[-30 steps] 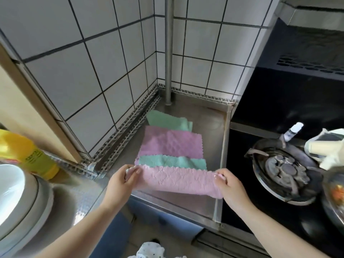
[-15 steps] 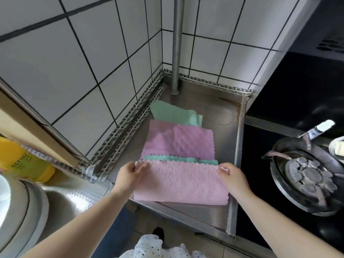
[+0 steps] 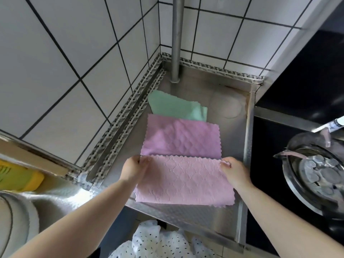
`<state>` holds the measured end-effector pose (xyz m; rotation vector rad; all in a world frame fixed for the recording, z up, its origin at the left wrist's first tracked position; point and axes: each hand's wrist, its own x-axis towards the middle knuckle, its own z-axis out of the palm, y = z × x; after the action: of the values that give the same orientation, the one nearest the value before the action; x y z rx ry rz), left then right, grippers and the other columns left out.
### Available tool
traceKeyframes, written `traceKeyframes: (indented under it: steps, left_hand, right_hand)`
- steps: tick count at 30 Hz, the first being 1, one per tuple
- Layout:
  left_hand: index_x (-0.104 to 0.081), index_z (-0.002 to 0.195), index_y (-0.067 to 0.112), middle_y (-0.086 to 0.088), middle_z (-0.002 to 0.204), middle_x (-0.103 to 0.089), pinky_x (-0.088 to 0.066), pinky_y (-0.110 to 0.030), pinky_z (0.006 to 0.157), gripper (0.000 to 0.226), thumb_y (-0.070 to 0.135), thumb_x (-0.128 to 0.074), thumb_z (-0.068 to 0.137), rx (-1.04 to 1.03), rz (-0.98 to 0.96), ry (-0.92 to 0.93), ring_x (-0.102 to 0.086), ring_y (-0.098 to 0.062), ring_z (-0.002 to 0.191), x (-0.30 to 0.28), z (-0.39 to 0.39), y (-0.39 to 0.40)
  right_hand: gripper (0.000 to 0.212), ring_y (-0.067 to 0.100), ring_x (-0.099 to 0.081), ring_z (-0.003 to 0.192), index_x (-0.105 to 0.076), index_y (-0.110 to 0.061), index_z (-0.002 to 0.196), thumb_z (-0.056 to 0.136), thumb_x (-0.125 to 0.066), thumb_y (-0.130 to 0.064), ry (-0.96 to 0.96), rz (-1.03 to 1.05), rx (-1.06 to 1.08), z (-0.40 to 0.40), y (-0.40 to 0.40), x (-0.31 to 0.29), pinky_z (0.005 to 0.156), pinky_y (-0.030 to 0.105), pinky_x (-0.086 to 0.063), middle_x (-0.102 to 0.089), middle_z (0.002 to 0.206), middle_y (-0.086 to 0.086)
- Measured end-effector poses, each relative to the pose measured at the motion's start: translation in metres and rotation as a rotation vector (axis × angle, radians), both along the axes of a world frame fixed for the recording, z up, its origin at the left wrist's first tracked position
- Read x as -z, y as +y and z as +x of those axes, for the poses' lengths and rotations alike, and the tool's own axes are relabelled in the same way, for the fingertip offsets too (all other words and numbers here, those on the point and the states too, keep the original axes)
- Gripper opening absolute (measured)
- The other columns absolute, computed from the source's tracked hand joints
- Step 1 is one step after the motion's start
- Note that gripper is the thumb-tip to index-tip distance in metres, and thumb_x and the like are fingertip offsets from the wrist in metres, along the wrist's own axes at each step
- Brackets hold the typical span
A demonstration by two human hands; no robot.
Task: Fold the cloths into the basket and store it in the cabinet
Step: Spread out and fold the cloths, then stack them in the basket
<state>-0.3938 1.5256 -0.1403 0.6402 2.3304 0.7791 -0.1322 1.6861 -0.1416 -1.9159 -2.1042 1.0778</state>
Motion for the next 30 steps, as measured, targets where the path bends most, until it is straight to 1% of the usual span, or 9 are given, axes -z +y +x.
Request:
traceKeyframes:
  steps: [6,9,10,13,15,19,23,27,30]
  left_hand:
    - [-0.049,0.059,0.019,0.002,0.057,-0.052,-0.032,-0.023,0.044,0.035,0.033,-0.054,0.090,0.030,-0.065,0.030,-0.049,-0.016,0.055,0.001,-0.002,0.006]
    - [-0.059,0.077,0.020,0.005,0.069,-0.058,-0.040,-0.022,0.051,0.017,0.031,-0.056,0.090,0.042,-0.017,0.001,-0.058,-0.022,0.071,-0.003,-0.002,0.003]
    - [-0.062,0.091,0.019,0.003,0.079,-0.061,-0.043,-0.022,0.055,0.010,0.028,-0.059,0.089,0.036,0.021,-0.007,-0.060,-0.022,0.080,-0.005,-0.001,0.000]
    - [-0.057,0.123,0.009,-0.009,0.113,-0.061,-0.042,-0.027,0.089,0.037,0.019,-0.062,0.088,0.130,0.137,0.251,-0.053,-0.024,0.109,-0.011,0.007,-0.010]
    - [-0.054,0.129,0.007,-0.011,0.128,-0.056,-0.034,-0.033,0.103,0.042,0.015,-0.062,0.089,0.287,0.230,0.433,-0.048,-0.026,0.121,-0.017,0.026,-0.014]
    - [-0.044,0.139,0.008,-0.010,0.145,-0.043,-0.018,-0.042,0.116,0.048,0.010,-0.050,0.091,0.656,0.209,0.494,-0.034,-0.027,0.138,-0.012,0.081,-0.009]
    - [-0.029,0.146,0.007,-0.009,0.155,-0.022,-0.007,-0.041,0.119,0.057,0.023,-0.044,0.094,0.749,0.035,0.537,-0.013,-0.026,0.145,0.010,0.104,-0.007]
    - [-0.045,0.138,0.005,-0.012,0.147,-0.038,-0.030,-0.051,0.110,0.053,0.030,-0.041,0.092,0.829,0.003,0.646,-0.035,-0.030,0.137,0.019,0.099,-0.014]
    - [-0.047,0.138,0.010,-0.010,0.146,-0.041,-0.031,-0.053,0.109,0.053,0.037,-0.034,0.094,0.809,0.006,0.678,-0.038,-0.030,0.135,0.025,0.093,-0.017]
  right_hand:
    - [0.018,0.020,-0.056,0.085,-0.066,-0.017,0.102,0.088,-0.055,-0.020,0.018,-0.012,0.013,-0.004,0.001,0.002,0.069,0.025,-0.036,-0.068,0.102,0.004]
    - [0.018,0.016,-0.056,0.088,-0.064,-0.017,0.104,0.088,-0.056,-0.018,0.119,0.010,0.085,-0.001,-0.004,-0.005,0.076,0.028,-0.042,-0.067,0.104,0.003]
    - [0.020,0.016,-0.057,0.091,-0.063,-0.016,0.107,0.088,-0.057,-0.017,0.157,0.034,0.105,0.002,-0.008,-0.009,0.080,0.029,-0.044,-0.066,0.106,0.003]
    - [0.028,0.021,-0.056,0.102,-0.062,-0.013,0.112,0.084,-0.062,-0.010,0.190,0.247,0.010,0.007,-0.028,-0.021,0.092,0.032,-0.042,-0.058,0.110,0.001]
    - [0.033,0.026,-0.054,0.112,-0.063,-0.009,0.113,0.080,-0.065,-0.004,0.173,0.383,-0.194,-0.003,-0.049,-0.025,0.098,0.034,-0.039,-0.058,0.117,0.004]
    - [0.047,0.024,-0.029,0.140,-0.049,-0.009,0.135,0.089,-0.055,-0.011,0.084,0.358,-0.513,-0.044,-0.093,-0.012,0.116,0.045,-0.021,-0.037,0.149,0.007]
    - [0.060,0.020,-0.003,0.146,-0.024,-0.015,0.148,0.093,-0.047,-0.026,-0.139,0.313,-0.599,-0.054,-0.105,0.016,0.118,0.048,-0.005,-0.010,0.158,0.002]
    - [0.051,0.021,-0.030,0.140,-0.044,-0.021,0.140,0.091,-0.046,-0.034,-0.192,0.425,-0.615,-0.039,-0.103,0.021,0.112,0.054,-0.024,-0.035,0.151,0.001]
    - [0.054,0.020,-0.027,0.142,-0.040,-0.024,0.142,0.091,-0.037,-0.042,-0.261,0.448,-0.655,-0.029,-0.097,0.026,0.114,0.054,-0.019,-0.033,0.152,0.001]
